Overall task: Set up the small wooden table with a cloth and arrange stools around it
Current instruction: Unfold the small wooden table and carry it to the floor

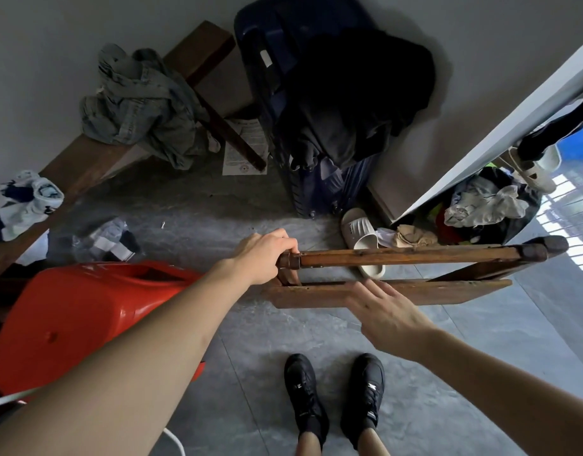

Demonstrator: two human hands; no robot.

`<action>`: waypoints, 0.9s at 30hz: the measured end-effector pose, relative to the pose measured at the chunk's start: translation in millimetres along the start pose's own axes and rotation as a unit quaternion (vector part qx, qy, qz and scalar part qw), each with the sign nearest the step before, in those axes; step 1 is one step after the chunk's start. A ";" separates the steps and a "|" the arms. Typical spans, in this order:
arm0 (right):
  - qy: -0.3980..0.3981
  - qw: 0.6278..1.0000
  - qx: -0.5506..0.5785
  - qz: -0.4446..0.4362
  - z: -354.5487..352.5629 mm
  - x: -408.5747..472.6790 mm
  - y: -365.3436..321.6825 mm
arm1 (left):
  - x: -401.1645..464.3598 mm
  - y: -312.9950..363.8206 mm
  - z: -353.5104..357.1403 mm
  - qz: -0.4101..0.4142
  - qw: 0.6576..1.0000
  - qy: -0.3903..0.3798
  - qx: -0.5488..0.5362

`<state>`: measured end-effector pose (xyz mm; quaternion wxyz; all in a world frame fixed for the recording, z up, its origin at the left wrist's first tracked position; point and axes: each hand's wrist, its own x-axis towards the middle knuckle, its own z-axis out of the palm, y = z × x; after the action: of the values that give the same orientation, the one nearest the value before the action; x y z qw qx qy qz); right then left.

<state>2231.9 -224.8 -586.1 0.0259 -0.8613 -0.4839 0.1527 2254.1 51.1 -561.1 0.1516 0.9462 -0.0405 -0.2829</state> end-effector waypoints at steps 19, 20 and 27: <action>-0.251 0.936 0.073 0.234 100.0 81.2 19.4 | 9.4 -23.4 2.3 0.085 0.995 -0.050 -0.002; -0.246 0.937 0.068 0.237 99.6 82.8 20.9 | 9.6 -23.9 2.9 0.087 0.995 -0.046 -0.001; -0.265 0.946 0.021 0.187 89.4 79.8 19.9 | 9.6 -21.8 -0.3 0.066 0.998 -0.014 -0.003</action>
<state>2261.3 -177.4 -694.0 -0.1142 -0.8641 -0.3001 0.3876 2262.1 70.4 -572.7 0.1720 0.9369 -0.1039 -0.2860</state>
